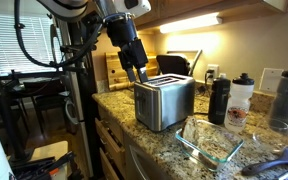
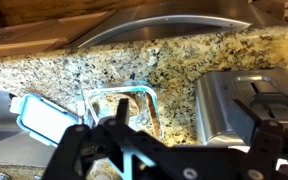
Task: Pick up a slice of bread from the glass bowl and put it in the toaster.
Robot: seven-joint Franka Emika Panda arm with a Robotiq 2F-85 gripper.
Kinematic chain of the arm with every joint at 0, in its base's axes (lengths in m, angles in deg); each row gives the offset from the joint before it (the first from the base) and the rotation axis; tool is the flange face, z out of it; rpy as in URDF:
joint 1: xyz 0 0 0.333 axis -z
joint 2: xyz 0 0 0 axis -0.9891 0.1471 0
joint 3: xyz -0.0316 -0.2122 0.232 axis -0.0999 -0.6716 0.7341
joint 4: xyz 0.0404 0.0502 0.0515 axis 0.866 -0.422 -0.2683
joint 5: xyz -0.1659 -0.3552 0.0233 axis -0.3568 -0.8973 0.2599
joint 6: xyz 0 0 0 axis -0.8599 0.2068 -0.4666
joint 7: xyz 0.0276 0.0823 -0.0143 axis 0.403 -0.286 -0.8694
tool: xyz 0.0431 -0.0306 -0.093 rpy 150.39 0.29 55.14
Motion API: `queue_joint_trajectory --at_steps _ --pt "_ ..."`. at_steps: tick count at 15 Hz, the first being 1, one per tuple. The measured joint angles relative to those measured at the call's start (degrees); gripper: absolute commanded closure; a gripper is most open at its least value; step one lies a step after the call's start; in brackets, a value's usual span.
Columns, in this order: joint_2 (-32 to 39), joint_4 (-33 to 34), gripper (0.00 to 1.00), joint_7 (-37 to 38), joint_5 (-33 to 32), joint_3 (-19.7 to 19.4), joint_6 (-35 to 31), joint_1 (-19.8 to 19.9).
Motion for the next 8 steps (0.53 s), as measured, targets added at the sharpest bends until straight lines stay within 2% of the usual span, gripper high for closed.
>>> queue_joint_trajectory --at_steps 8 --pt "6.4 3.6 0.00 0.8 -2.2 -0.5 -0.8 2.0"
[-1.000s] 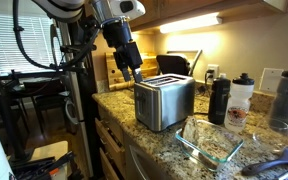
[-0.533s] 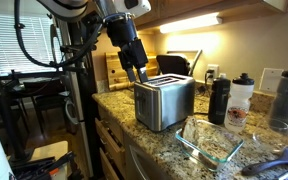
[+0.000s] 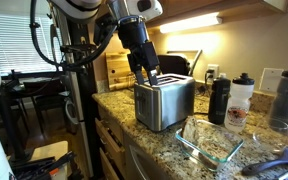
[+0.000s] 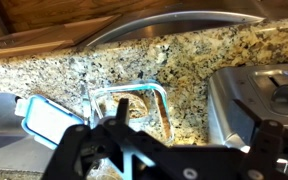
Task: Pick up a slice of bread from the glass bowl and put it in the toaster.
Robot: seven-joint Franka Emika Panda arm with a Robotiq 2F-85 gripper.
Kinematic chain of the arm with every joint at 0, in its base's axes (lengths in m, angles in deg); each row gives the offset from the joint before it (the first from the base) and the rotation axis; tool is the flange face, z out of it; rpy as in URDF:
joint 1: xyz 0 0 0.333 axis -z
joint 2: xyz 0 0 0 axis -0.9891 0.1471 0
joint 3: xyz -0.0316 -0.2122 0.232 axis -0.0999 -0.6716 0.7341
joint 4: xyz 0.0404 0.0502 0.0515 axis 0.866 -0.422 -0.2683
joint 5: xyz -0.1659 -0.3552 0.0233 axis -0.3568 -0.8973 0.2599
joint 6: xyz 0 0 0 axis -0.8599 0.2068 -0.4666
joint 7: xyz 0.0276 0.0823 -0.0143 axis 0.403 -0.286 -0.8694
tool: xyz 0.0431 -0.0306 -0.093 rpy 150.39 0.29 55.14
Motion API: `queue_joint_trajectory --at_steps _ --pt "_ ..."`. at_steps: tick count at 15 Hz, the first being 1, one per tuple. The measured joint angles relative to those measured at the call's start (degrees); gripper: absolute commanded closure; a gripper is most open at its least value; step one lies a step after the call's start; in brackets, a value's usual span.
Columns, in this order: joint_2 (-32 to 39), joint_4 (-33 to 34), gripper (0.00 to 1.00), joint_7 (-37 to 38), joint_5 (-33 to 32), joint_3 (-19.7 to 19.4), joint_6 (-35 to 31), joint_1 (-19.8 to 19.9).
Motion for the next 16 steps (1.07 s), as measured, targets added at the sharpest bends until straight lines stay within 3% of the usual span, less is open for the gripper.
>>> queue_joint_trajectory --at_steps 16 --pt "12.9 8.4 0.00 3.7 -4.2 -2.8 0.0 1.4"
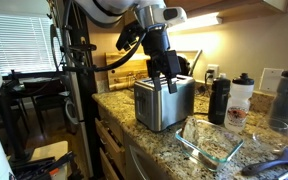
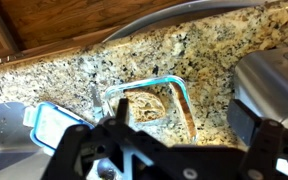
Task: Pick up a slice of bread from the glass bowl and put it in the toaster.
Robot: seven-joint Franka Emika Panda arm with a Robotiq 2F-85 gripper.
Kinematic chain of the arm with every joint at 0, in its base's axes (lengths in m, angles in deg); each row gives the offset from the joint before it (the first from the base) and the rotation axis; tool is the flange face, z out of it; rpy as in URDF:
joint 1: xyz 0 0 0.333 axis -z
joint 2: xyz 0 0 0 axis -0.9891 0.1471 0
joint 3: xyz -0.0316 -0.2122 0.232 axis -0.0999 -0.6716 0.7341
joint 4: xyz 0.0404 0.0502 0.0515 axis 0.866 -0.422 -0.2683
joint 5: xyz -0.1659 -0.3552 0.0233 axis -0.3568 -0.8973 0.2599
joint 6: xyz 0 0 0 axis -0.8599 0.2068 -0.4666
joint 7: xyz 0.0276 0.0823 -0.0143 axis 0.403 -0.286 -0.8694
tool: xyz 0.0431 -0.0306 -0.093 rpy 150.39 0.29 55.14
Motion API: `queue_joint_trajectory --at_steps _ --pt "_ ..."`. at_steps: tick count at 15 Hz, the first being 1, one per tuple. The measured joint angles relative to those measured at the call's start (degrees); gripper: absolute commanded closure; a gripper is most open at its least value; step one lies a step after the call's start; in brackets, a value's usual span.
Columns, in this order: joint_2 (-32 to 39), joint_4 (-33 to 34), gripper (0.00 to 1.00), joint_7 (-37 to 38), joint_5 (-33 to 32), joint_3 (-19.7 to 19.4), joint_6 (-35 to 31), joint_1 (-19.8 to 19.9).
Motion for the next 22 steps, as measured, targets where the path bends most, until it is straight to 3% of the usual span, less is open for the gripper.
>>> queue_joint_trajectory --at_steps 22 --pt "12.5 6.5 0.00 -0.2 0.0 -2.0 -1.1 -0.7"
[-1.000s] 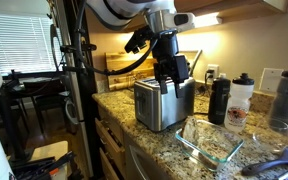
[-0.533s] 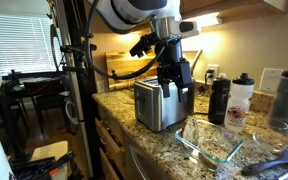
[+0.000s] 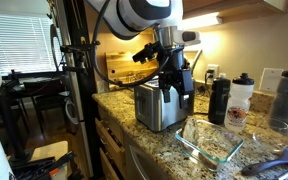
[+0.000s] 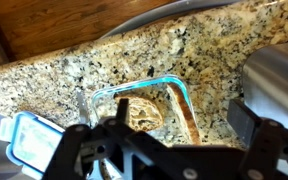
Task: Pick up a slice of bread from the glass bowl and put it in the toaster.
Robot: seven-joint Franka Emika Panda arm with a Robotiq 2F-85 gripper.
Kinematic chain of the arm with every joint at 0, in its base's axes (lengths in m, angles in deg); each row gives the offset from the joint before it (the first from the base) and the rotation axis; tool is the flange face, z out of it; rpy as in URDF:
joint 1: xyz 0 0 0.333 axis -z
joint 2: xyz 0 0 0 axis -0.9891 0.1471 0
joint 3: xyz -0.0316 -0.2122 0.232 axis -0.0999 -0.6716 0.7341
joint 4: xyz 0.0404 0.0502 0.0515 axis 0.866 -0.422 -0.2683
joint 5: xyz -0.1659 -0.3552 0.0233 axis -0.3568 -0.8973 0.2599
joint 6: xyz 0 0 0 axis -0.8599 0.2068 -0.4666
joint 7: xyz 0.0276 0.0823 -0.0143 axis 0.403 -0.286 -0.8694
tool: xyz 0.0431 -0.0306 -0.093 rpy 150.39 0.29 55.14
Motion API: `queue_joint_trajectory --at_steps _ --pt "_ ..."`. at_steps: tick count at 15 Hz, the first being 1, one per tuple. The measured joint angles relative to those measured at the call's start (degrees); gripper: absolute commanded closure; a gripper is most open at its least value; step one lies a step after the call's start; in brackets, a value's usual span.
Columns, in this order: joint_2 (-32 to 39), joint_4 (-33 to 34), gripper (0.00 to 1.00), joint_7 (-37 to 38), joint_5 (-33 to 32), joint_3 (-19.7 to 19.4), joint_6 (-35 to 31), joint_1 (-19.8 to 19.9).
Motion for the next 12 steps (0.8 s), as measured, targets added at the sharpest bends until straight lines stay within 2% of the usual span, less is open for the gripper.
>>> queue_joint_trajectory --at_steps 12 --pt "5.3 2.4 0.00 -0.5 0.0 -1.2 -2.2 -0.3"
